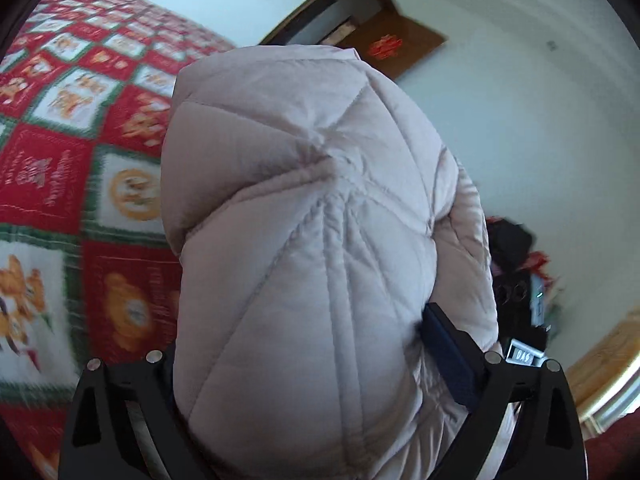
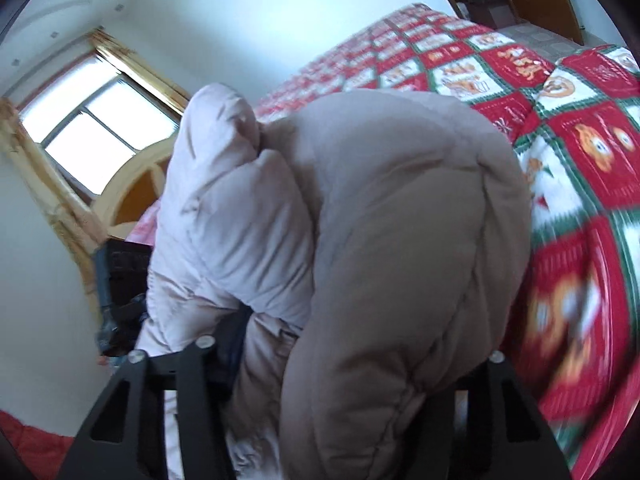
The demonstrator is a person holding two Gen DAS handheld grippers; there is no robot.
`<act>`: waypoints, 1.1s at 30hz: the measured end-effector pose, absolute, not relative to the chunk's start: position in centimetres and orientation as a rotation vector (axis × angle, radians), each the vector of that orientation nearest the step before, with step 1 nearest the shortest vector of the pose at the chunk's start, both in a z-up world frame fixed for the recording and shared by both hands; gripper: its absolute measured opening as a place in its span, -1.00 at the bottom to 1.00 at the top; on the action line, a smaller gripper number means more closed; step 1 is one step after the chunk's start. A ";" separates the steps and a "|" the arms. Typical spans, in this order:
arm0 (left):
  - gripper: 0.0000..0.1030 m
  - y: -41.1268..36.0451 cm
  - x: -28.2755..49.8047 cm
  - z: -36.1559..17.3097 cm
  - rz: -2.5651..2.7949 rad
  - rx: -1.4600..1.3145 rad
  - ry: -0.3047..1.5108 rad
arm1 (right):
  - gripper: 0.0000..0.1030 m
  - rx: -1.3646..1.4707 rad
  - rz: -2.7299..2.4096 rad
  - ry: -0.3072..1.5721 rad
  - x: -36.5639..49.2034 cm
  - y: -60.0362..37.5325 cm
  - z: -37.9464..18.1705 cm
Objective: Fold large clothes
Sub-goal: 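Grip the pink jacket bundle with both grippers and lift it off the quilt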
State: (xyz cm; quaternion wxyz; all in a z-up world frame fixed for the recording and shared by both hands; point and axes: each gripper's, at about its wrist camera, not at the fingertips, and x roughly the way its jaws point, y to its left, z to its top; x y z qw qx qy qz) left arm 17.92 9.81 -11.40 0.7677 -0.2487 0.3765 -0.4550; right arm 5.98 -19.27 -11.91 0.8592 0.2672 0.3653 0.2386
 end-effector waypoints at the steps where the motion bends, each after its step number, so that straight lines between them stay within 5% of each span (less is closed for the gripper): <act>1: 0.86 9.4 17.3 -10.3 -1.019 -0.534 0.795 | 0.03 0.576 0.531 0.734 4.9 -19.3 -11.0; 9: 0.86 4.3 15.2 -2.9 -1.196 -0.461 0.660 | 0.00 0.571 0.502 0.519 0.3 -23.7 -3.2; 22: 0.86 -15.9 12.3 11.6 -1.815 -0.477 0.461 | 0.00 0.323 0.101 0.125 -13.9 -33.6 14.7; 27: 0.86 -21.3 13.3 9.1 -1.864 -0.556 0.584 | 0.00 0.290 -0.056 0.188 -13.0 -36.9 15.7; 33: 0.86 -22.8 20.0 -0.7 -1.550 -0.521 0.859 | 0.00 0.473 0.011 0.331 -2.9 -43.0 5.5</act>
